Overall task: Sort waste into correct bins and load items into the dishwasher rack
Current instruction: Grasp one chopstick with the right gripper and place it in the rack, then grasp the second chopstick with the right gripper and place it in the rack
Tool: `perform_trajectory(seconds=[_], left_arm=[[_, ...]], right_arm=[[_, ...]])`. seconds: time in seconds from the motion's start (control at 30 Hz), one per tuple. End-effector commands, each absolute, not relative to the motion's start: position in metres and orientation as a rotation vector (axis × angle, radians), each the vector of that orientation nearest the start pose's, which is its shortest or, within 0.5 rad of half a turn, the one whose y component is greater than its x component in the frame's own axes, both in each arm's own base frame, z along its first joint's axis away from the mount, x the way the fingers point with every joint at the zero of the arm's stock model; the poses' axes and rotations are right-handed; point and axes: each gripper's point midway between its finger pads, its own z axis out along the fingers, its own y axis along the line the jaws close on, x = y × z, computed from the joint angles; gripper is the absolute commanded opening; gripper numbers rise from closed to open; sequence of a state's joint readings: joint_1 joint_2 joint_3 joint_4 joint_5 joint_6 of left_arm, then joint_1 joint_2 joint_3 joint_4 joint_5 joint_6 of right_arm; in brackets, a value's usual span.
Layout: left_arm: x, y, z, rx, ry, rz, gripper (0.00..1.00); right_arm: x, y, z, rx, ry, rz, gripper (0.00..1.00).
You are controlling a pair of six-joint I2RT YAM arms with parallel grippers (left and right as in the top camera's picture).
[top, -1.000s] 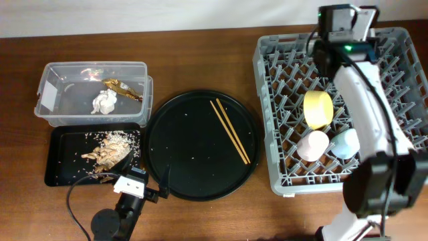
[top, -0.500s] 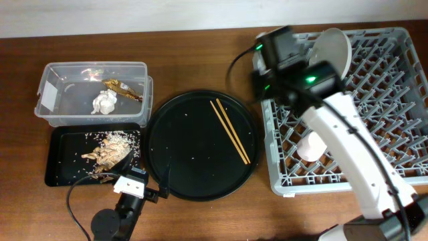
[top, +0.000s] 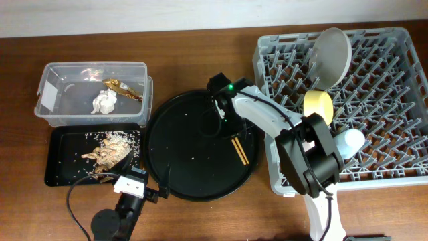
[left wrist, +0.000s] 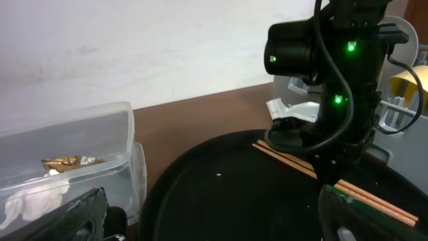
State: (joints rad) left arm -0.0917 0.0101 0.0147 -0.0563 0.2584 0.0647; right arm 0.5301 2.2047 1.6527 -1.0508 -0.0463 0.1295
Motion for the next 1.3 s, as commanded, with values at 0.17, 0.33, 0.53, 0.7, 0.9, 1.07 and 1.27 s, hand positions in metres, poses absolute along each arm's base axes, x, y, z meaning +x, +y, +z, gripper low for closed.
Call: perform_trajectory(seconds=[0.17,0.33,0.53,0.7,0.9,1.07,1.27], left_arm=[[0.235,-0.068,0.163,0.343,1.592,-0.231,0.99],[0.235,-0.068,0.163,0.343,1.592,-0.230,0.99],[0.235,-0.068,0.163,0.343,1.592,-0.231,0.99],[0.235,-0.068,0.163,0.343,1.592,-0.231,0.99],[0.235,-0.068,0.163,0.343,1.592,-0.230,0.99],[0.235,-0.068,0.163,0.343,1.592,-0.231,0.99],[0.235,-0.068,0.163,0.343,1.592,-0.231,0.99]], right_arm=[[0.358,0.227,0.067,-0.622,2.990,0.170,0.29],[0.338,0.229,0.018,-0.695,3.039,0.212,0.29],[0.322,0.219,-0.009,-0.706,3.068,0.196,0.27],[0.339,0.226,0.047,-0.573,3.034,0.236,0.04],[0.398,0.147,0.242,-0.250,2.667,0.190,0.04],[0.396,0.082,0.155,-0.082,2.918,0.016,0.04],[0.374,0.132,0.163,-0.237,2.910,0.105,0.41]])
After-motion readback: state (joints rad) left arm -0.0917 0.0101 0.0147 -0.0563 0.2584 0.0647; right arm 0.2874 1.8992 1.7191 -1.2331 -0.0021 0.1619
